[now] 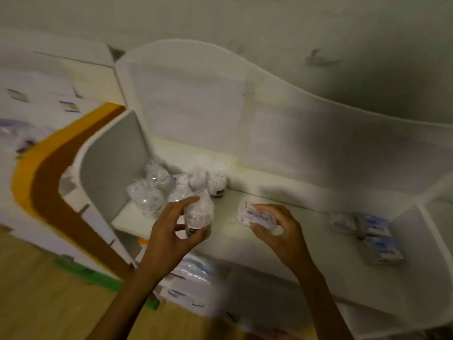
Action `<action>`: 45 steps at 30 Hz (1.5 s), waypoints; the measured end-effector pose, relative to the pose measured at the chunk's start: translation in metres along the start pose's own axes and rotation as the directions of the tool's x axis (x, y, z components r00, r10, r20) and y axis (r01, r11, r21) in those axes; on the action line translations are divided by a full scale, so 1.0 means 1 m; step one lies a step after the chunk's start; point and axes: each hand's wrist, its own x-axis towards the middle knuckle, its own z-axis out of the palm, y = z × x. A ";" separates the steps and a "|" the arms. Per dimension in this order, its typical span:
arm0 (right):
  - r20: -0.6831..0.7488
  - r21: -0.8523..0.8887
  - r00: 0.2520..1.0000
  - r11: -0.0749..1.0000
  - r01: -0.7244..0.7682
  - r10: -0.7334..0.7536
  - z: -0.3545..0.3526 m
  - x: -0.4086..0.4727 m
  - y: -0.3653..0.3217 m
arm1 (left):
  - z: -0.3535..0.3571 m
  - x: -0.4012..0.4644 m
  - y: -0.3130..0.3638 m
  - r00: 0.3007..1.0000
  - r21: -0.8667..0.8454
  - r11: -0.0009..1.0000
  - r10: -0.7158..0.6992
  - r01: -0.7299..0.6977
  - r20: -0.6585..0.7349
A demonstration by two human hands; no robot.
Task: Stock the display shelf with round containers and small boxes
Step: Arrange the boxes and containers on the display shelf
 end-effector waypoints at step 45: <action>0.271 0.151 0.944 0.977 0.153 -0.190 0.637 0.195 -0.250 | -0.572 0.049 -0.330 0.940 0.185 0.961 -0.138 0.203 -0.312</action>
